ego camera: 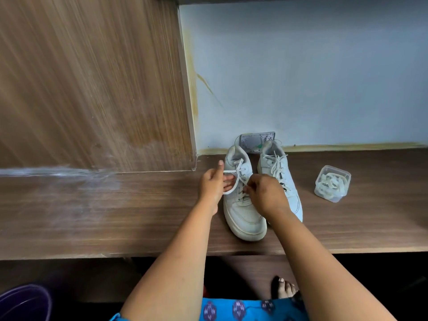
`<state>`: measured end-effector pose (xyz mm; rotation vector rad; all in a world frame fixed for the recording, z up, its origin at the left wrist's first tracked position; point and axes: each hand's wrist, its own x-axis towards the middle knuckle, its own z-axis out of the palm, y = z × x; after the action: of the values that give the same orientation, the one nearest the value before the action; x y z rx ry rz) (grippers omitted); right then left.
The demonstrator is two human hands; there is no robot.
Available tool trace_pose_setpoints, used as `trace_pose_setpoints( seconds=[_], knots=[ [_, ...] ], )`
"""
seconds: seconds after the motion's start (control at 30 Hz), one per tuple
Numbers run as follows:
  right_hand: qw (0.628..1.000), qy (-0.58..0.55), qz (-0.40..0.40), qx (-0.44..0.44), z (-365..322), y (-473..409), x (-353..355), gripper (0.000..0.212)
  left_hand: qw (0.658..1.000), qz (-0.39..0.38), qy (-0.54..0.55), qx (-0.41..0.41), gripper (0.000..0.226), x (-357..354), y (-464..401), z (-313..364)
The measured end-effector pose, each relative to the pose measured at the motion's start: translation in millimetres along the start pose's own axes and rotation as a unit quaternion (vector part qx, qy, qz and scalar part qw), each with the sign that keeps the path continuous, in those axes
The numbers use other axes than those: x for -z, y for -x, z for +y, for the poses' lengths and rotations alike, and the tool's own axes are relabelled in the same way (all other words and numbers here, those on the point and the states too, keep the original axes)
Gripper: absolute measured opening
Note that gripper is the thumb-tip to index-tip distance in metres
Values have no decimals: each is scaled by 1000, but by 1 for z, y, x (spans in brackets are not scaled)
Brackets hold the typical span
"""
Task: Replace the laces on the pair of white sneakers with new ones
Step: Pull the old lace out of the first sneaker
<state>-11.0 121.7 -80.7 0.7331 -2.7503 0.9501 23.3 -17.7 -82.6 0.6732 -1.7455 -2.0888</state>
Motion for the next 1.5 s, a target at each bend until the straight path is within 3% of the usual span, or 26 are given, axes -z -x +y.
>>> trace_pose_setpoints(
  seconds=[0.07,0.17,0.27,0.33,0.5,0.63,0.73,0.8,0.83,0.9,0.93,0.97,1.03,1.1,1.2,1.27,1.4,1.5],
  knots=[
    [999,-37,21,34,-4,1,4,13,996,10,-74,-38,34,-1,-3,-8],
    [984,-121,34,130,-8,7,13,6,995,9,-89,-40,41,-1,-6,-16],
    [965,-253,-34,65,-6,12,20,11,992,56,-108,-25,27,-3,-14,-24],
    [928,-372,-6,1,-2,10,17,15,995,69,-71,4,22,-7,-15,-23],
    [749,-647,106,-96,-15,8,19,24,988,63,106,89,17,-20,-3,-8],
    [597,-761,151,-204,-20,3,21,28,973,59,179,136,21,-21,2,-1],
    [522,-796,178,-249,-21,0,22,32,960,72,217,160,23,-19,2,3],
    [559,-774,162,-250,-19,-2,17,32,953,86,237,166,19,-16,2,5],
    [631,-722,147,-244,-17,-1,13,31,952,86,239,169,18,-14,2,7],
    [838,-495,120,-194,-10,3,4,21,952,67,244,174,20,-10,5,15],
    [909,-373,105,-154,-7,4,3,13,947,50,258,182,23,-8,7,20],
    [947,-286,89,-115,-5,4,1,15,941,34,281,187,25,-6,7,24],
    [968,-237,64,-49,-1,5,-1,37,931,5,312,189,31,-3,10,32],
    [976,-211,55,-2,-3,5,-5,46,940,-9,277,200,35,-1,11,34],
    [983,-170,67,2,-7,3,-13,42,981,-15,67,184,28,-1,19,33],
    [984,-164,61,-4,-8,1,-15,42,984,-52,-20,167,25,-1,23,36],
    [983,-171,61,-2,-6,1,-16,36,973,-125,53,185,27,13,23,47],
    [977,-203,65,-15,-4,-3,-16,27,968,-172,-9,182,27,30,25,48]
  ],
)
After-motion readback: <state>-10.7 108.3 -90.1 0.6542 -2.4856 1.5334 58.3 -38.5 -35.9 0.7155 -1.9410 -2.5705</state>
